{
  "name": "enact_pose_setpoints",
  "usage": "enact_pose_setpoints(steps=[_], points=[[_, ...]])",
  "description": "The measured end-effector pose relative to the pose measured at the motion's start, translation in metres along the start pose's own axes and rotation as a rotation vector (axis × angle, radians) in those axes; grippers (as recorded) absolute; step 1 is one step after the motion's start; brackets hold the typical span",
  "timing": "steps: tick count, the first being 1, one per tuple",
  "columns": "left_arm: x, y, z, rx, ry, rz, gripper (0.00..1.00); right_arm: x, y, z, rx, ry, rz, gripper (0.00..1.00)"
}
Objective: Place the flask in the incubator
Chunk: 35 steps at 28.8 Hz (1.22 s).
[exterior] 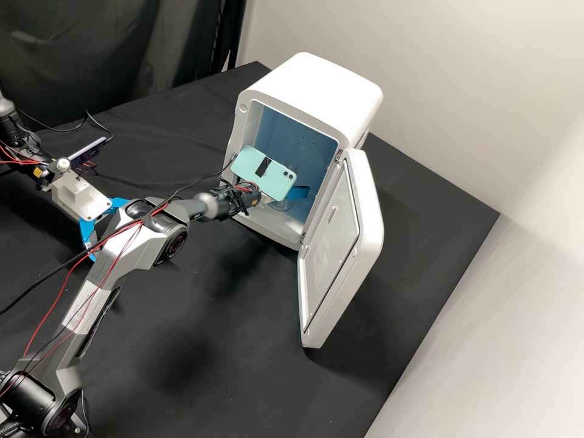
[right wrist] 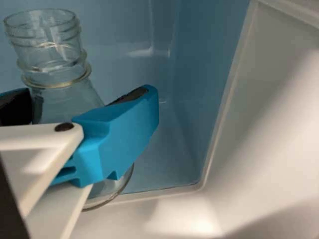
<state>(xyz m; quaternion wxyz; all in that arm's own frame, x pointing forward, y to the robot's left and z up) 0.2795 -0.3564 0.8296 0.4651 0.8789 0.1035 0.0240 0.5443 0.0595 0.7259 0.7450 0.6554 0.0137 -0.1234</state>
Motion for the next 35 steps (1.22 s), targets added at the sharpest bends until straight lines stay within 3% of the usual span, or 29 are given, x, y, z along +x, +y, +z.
enact_pose_setpoints(steps=[6,12,35], points=[[0.0,0.0,0.0,0.0,0.0,0.0,1.0,0.0004,0.0013,-0.0011,0.01,0.035,-0.005,1.0],[0.0,0.0,0.0,0.0,0.0,0.0,1.0,0.0005,0.0018,-0.0009,0.026,0.041,-0.008,1.0],[0.0,0.0,0.0003,0.0,-0.001,0.0,1.0,0.0002,-0.0006,0.0001,0.036,0.051,-0.02,1.0]])
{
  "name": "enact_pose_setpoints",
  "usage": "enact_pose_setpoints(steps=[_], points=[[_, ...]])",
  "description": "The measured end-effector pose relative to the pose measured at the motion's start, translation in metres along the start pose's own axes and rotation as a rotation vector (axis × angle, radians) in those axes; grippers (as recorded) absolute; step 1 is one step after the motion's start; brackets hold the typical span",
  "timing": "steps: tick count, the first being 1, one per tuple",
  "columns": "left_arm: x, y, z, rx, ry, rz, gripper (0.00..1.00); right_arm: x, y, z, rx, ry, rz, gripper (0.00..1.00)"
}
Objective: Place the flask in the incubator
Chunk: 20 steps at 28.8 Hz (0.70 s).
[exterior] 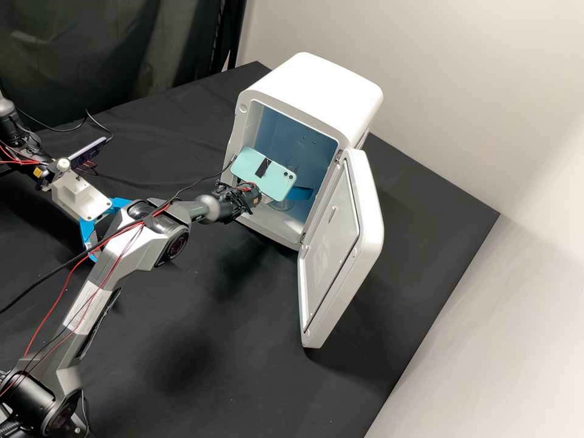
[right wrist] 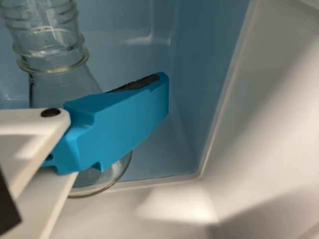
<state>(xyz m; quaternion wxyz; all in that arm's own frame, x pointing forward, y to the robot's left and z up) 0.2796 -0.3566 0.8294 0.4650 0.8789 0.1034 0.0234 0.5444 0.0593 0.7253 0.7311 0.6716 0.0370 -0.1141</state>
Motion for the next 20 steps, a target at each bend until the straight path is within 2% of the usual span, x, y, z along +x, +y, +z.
enact_pose_setpoints(steps=[7,20], points=[[-0.0016,0.0053,0.0011,0.004,-0.003,0.019,1.0,0.0,0.0,0.0,-0.001,0.0,0.0,1.0],[-0.0018,0.0058,0.0012,0.005,-0.003,0.021,1.0,0.0001,0.0008,0.0008,-0.001,0.001,0.0,1.0]])
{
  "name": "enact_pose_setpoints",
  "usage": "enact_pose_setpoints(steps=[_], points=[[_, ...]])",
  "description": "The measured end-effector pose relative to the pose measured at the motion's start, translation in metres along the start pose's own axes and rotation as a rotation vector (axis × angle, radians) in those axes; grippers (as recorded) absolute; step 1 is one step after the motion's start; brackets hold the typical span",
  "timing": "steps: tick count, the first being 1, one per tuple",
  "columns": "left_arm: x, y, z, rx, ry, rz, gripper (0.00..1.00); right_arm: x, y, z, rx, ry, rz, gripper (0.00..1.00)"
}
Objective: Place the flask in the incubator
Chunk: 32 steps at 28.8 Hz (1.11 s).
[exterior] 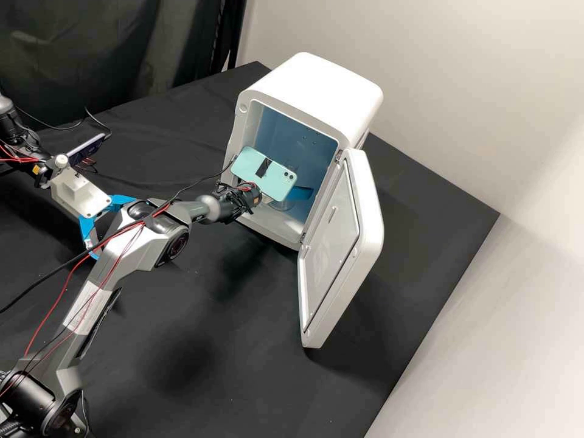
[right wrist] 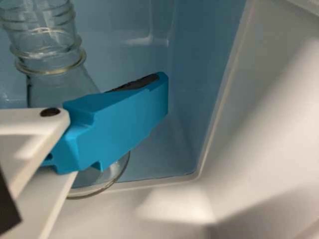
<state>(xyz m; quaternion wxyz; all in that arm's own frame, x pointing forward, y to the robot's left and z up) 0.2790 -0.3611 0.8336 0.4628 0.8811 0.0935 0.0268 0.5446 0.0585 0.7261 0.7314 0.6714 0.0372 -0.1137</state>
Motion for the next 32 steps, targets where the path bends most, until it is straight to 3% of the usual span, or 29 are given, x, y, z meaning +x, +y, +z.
enact_pose_setpoints(steps=[8,16,19,24,29,32], points=[[0.0,0.0,0.0,0.0,0.0,0.0,1.0,0.0,0.0,0.001,0.004,0.0,-0.001,1.0],[0.0,-0.0001,0.001,0.0,-0.003,-0.001,1.0,-0.004,-0.004,0.018,0.027,-0.03,-0.033,1.0],[0.0,-0.0003,0.002,0.001,-0.006,-0.001,1.0,-0.009,-0.005,0.019,0.024,-0.031,-0.048,1.0],[0.0,-0.0004,0.003,0.001,-0.009,-0.002,1.0,-0.024,0.003,0.015,0.014,-0.012,-0.061,1.0],[-0.002,-0.0006,0.003,0.001,-0.009,-0.002,1.0,-0.038,0.007,0.011,0.017,0.031,-0.047,1.0],[-0.003,-0.0003,0.003,0.001,-0.01,0.001,1.0,-0.045,0.008,0.009,0.035,0.044,-0.042,1.0]])
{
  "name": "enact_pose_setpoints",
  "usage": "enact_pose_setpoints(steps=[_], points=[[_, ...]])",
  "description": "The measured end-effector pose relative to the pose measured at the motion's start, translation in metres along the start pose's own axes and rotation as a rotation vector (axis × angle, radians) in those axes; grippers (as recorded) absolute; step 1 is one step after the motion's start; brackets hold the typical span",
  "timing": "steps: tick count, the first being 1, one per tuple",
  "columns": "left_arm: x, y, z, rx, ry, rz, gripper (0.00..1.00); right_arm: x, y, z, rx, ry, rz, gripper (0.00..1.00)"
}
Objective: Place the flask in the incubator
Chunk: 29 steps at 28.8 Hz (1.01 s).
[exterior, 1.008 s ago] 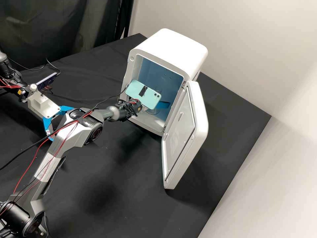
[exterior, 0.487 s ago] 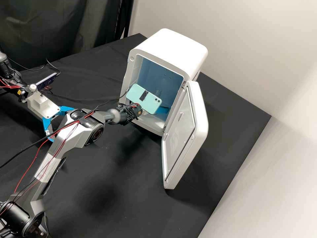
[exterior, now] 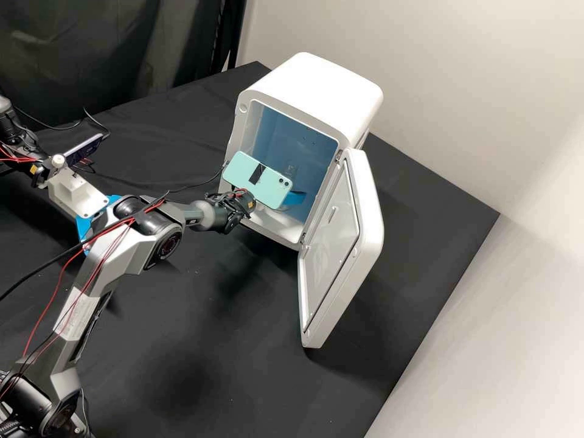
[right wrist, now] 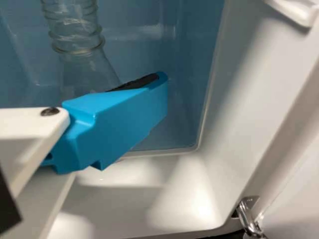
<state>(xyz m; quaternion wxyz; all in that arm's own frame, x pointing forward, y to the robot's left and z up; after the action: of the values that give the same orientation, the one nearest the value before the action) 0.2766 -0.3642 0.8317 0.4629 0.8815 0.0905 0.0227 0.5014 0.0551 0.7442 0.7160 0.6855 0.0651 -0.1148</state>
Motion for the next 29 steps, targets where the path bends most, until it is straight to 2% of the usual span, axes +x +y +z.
enact_pose_setpoints(steps=[2,7,11,15,18,25,29], points=[[-0.001,0.0004,0.0,0.0,0.0,0.001,1.0,-0.006,0.0,0.002,0.025,0.006,0.007,1.0],[-0.002,-0.0008,0.0,-0.001,0.0,-0.003,1.0,-0.021,-0.002,0.009,0.042,-0.003,-0.008,1.0],[-0.002,-0.0008,0.0,-0.001,0.0,-0.003,1.0,-0.038,0.0,0.01,0.073,0.016,0.003,1.0],[-0.002,-0.0008,0.0,-0.001,0.0,-0.003,1.0,-0.06,-0.001,0.012,0.088,0.037,0.01,1.0],[-0.002,-0.0009,0.001,0.0,-0.002,-0.003,1.0,-0.079,-0.001,0.016,0.087,0.047,0.019,1.0],[-0.004,-0.0036,0.002,-0.003,-0.005,-0.011,1.0,-0.125,0.005,0.027,0.095,0.075,0.085,1.0],[-0.004,-0.0041,0.004,-0.002,-0.01,-0.013,1.0,-0.151,0.009,0.03,0.099,0.1,0.13,1.0]])
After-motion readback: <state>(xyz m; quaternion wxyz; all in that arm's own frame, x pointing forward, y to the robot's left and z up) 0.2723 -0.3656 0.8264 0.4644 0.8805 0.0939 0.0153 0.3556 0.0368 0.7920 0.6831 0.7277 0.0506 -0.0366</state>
